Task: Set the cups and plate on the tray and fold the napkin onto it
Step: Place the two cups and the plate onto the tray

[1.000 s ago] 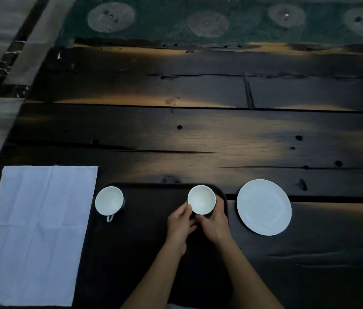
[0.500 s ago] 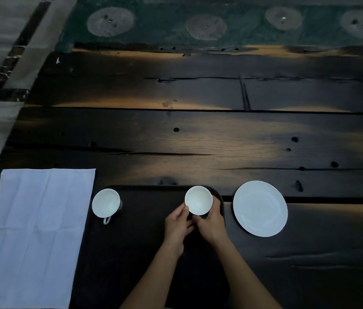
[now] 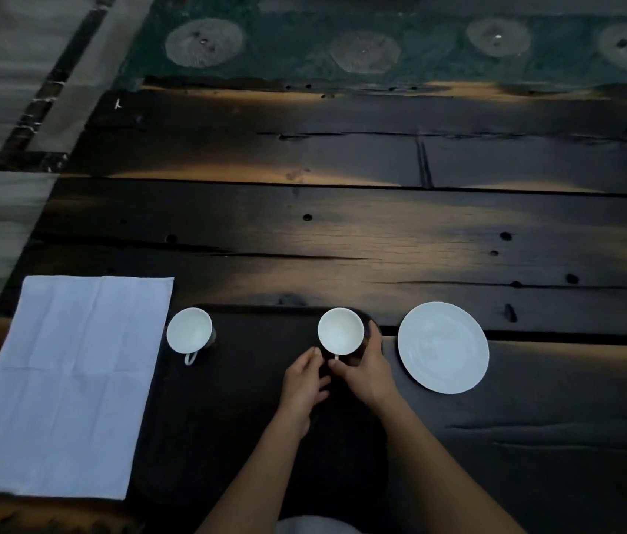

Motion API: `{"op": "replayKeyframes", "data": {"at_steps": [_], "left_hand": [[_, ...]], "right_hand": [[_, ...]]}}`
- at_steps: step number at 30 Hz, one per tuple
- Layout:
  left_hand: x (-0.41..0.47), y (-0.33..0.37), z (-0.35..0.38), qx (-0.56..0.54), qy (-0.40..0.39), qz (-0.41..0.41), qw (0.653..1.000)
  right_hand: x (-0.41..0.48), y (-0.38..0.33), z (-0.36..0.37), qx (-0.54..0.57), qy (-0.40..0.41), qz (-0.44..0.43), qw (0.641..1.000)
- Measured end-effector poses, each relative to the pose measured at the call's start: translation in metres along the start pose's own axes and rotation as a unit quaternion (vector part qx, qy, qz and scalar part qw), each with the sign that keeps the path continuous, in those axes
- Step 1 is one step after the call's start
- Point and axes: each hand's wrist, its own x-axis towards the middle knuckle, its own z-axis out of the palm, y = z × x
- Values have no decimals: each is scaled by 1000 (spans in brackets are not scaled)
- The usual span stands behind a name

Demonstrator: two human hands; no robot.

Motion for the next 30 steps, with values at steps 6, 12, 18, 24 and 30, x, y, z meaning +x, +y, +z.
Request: {"op": "replayKeyframes", "data": {"at_steps": [6, 12, 18, 24, 30], "left_hand": [[-18, -7, -18, 33, 3, 23, 999], [-30, -16, -39, 86, -28, 52, 995], [-44, -26, -48, 113, -68, 55, 990], [-57, -39, -35, 128, -84, 66, 986], [-58, -47, -4, 181, -87, 97, 975]], "right_hand": [[-26, -1, -12, -57, 41, -59, 996], [-58, 6, -19, -136, 65, -76, 986], [-88, 10, -28, -159, 115, -54, 979], [-106, 16, -50, -163, 107, -40, 980], [-102, 28, -92, -171, 111, -29, 979]]}}
